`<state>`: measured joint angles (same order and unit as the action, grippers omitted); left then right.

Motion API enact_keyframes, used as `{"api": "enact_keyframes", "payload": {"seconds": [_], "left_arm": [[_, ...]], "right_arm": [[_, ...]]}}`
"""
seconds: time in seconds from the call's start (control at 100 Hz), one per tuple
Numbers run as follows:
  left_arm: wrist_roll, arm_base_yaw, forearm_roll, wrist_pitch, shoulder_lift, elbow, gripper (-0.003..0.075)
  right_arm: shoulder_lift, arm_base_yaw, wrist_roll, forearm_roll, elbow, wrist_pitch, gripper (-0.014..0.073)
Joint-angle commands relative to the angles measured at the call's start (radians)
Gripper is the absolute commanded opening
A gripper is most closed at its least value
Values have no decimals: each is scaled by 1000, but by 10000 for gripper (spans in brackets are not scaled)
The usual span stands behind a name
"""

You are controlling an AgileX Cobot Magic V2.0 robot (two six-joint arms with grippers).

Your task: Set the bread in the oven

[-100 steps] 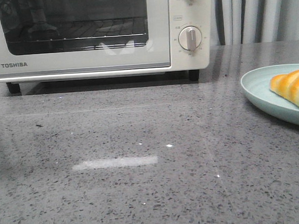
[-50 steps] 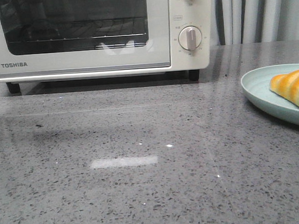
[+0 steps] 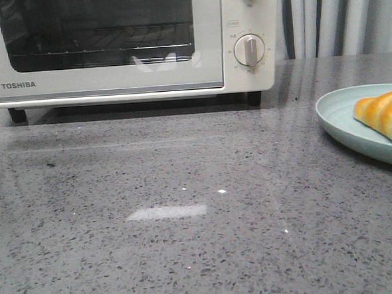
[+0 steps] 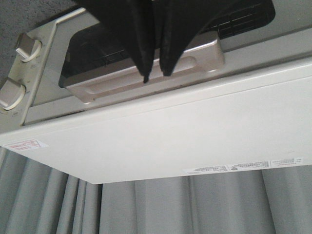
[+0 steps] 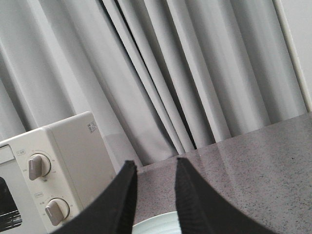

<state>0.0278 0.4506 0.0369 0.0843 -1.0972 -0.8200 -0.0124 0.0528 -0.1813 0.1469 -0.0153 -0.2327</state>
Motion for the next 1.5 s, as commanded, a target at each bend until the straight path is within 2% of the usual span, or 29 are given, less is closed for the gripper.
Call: {"api": "enact_keyframes", "payload": {"seconds": [0.0,0.33,0.56,0.86,1.2,1.49], "left_arm": [[1,7,-1,108,1,-37,-20],[1,7,-24,163,-34,-37,-20],[1,7,-24,163,-36,-37,-20],[1,7,-24,161,-36,-37,-20],[1,7,-27,157,-38,-37,-20],[1,7,-37,187,-94,-54,-20]], "right_arm": [[-22,-2,-3,-14,6,-67,176],[-22,-2,-3,-33,18,-108,176],[-9,-2,-3,-159,177,23,176],[168,-11,-3,-177,367,115,176],[427,-168,-3,-245,576,134,176],[518,-302,-3,-258,642,116,176]]}}
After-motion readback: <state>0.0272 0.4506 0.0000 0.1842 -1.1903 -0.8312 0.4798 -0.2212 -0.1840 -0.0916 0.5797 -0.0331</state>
